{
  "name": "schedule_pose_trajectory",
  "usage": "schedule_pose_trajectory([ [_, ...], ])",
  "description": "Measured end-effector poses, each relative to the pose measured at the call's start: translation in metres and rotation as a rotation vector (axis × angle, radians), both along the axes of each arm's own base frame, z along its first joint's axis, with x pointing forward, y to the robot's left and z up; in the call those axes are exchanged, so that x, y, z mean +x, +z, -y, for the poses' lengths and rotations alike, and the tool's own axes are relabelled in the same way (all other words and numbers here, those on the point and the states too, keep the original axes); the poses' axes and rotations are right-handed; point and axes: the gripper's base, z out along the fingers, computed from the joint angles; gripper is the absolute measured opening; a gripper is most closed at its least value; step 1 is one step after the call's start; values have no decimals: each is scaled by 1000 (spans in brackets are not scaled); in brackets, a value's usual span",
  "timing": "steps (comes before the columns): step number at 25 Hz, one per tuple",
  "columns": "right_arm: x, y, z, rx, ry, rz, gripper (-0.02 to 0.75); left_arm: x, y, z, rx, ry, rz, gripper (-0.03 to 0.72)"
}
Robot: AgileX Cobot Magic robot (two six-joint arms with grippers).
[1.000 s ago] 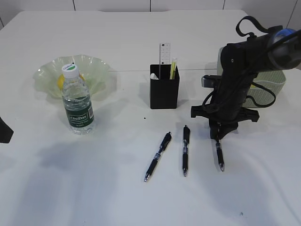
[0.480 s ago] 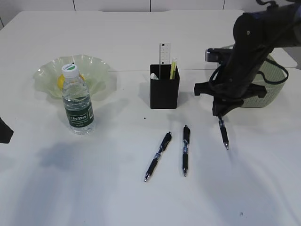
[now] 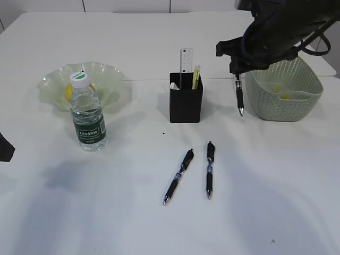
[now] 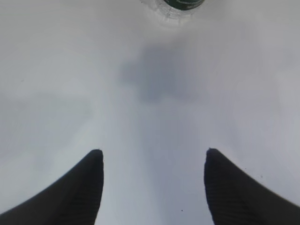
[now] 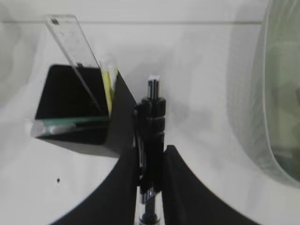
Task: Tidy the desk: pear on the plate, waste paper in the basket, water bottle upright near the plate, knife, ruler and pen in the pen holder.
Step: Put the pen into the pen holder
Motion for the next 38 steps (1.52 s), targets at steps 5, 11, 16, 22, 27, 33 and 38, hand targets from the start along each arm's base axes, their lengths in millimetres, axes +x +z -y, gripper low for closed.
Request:
schedule_pose_trajectory([
  [5, 12, 10, -6, 29, 63, 172, 87, 0, 0, 0, 0, 0, 0, 479],
  [11, 28, 5, -10, 56, 53, 327, 87, 0, 0, 0, 0, 0, 0, 479],
  [16, 40, 10, -23, 64, 72, 402, 83, 0, 0, 0, -2, 1, 0, 477],
  [22, 50, 4, -52, 43, 147, 428, 83, 0, 0, 0, -2, 1, 0, 475],
  [27, 53, -4, -61, 29, 171, 453, 83, 0, 0, 0, -2, 1, 0, 475],
  [33, 61, -30, -65, 12, 180, 439, 82, 0, 0, 0, 2, -1, 0, 475],
  [38, 65, -47, -67, 7, 179, 422, 82, 0, 0, 0, 2, -1, 0, 474],
])
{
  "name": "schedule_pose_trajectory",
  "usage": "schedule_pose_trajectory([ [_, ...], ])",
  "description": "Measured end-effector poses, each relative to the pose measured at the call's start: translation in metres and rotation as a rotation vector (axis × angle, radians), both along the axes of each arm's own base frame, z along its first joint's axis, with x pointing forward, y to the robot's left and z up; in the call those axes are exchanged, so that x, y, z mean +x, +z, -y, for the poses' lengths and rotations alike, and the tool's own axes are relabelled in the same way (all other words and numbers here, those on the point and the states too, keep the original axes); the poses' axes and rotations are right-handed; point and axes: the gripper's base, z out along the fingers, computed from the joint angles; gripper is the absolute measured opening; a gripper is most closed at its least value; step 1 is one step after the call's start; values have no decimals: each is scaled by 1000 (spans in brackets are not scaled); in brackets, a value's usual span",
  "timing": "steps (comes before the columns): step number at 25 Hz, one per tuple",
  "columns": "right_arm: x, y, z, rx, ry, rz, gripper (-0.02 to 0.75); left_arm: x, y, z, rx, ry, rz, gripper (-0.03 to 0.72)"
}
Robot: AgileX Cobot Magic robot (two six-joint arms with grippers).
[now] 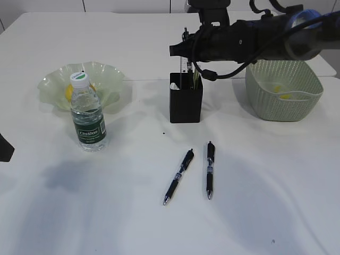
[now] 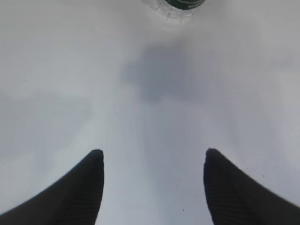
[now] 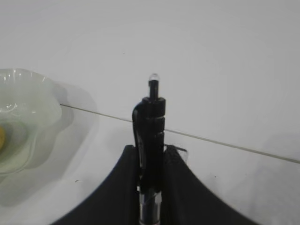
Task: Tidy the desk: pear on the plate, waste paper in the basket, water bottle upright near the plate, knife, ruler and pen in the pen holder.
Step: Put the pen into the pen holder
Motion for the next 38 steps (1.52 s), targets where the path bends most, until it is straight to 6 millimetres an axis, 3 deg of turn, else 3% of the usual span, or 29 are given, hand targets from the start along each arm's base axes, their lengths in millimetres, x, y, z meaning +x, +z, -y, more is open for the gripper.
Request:
schedule_pose_trajectory([
  [4, 2, -12, -1, -20, 6, -15, 82, 0, 0, 0, 0, 0, 0, 474],
  [17, -2, -18, -4, -57, 27, -89, 86, 0, 0, 0, 5, -2, 1, 474],
  [26, -4, -20, -9, -61, 38, -100, 255, 0, 0, 0, 5, -2, 1, 474],
  [31, -4, -20, -9, -61, 38, -102, 275, 0, 0, 0, 5, -2, -2, 474],
  [34, -8, -9, -8, -62, 40, -108, 275, 0, 0, 0, 5, -3, -3, 474],
  [38, -20, 26, -4, -65, 47, -123, 275, 0, 0, 0, 5, -3, -3, 474],
])
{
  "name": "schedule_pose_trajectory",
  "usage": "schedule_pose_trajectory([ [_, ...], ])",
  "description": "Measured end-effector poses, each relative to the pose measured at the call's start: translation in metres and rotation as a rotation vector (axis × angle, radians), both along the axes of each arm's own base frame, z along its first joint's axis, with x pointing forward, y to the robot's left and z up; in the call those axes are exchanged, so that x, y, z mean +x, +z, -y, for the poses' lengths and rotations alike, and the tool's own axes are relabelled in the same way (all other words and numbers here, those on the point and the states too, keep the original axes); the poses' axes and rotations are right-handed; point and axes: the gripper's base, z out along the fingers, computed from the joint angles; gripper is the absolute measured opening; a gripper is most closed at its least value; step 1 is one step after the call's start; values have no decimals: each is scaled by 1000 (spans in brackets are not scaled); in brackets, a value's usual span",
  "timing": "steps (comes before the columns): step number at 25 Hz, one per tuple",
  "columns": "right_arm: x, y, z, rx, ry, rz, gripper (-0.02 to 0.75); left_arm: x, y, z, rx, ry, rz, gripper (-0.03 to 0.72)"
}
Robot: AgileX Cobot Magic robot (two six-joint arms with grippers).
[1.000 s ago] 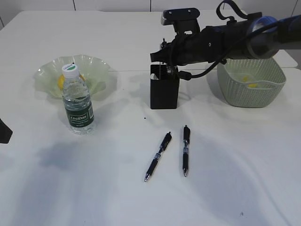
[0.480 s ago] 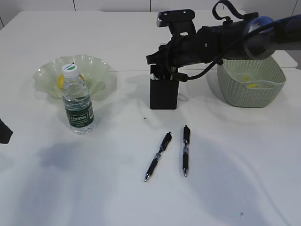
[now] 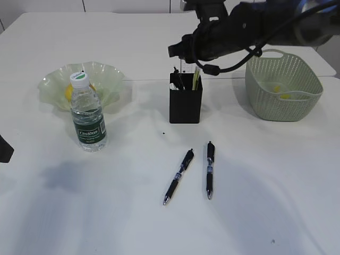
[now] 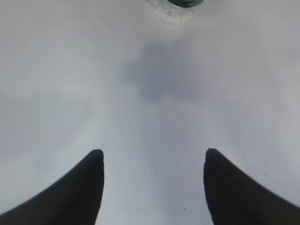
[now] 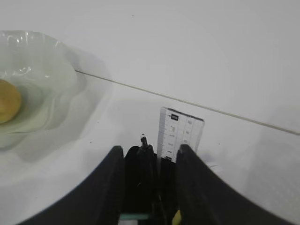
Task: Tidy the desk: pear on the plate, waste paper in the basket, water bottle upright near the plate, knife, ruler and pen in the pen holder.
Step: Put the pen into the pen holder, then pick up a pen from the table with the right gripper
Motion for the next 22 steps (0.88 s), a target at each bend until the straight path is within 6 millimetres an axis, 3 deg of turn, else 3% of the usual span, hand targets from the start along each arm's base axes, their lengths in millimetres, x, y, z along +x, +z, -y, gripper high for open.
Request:
schedule_pose_trajectory([
  [5, -29, 46, 9, -26, 14, -88, 275, 0, 0, 0, 0, -1, -3, 474],
  [10, -64, 69, 20, -15, -46, -332, 275, -1, 0, 0, 0, -2, -7, 474],
  [16, -89, 59, 28, -66, -117, -633, 276, -1, 0, -3, 2, 9, -12, 474],
  [22, -78, 24, 24, -65, -193, -753, 280, 0, 0, 0, -26, 18, -3, 474],
])
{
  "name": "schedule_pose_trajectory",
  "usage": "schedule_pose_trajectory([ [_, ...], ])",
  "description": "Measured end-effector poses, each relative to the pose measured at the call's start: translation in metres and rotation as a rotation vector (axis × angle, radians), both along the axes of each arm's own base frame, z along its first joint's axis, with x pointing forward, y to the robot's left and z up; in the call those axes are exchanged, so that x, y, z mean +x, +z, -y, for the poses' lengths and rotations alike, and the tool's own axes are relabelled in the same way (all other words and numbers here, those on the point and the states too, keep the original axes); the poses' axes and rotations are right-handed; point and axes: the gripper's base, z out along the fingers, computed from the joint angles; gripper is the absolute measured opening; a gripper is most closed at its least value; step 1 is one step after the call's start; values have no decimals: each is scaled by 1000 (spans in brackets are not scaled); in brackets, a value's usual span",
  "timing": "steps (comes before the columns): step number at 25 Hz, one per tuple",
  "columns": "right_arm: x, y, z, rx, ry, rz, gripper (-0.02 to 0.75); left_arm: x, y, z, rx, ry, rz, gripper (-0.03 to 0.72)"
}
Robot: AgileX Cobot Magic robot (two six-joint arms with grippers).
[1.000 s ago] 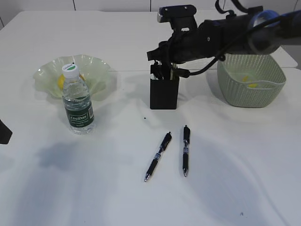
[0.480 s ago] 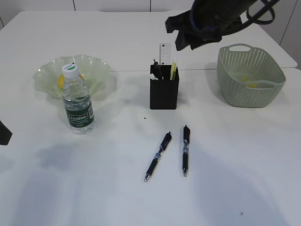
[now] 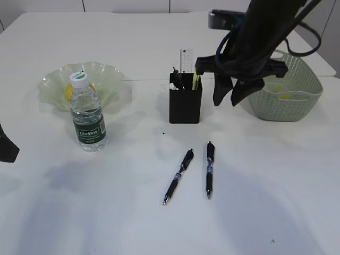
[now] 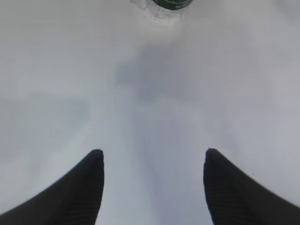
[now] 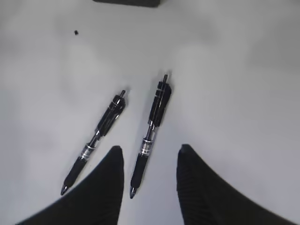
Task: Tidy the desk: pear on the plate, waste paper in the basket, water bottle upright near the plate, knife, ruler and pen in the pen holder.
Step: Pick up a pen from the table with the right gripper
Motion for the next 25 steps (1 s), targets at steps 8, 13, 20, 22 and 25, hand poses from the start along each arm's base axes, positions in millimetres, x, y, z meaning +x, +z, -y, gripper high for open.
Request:
schedule_pose_trajectory([
  [8, 13, -59, -8, -11, -61, -151, 305, 0, 0, 1, -12, 5, 1, 474],
  [13, 18, -84, -9, -23, -131, -212, 318, 0, 0, 1, -12, 5, 1, 474],
  [20, 21, -102, -10, -27, -179, -240, 323, 0, 0, 1, -12, 6, 3, 474],
  [22, 21, -107, -11, -29, -188, -247, 323, 1, 1, 1, -12, 7, 7, 474],
  [25, 23, -110, -14, -20, -197, -230, 323, 2, 1, 1, -12, 10, 20, 474],
])
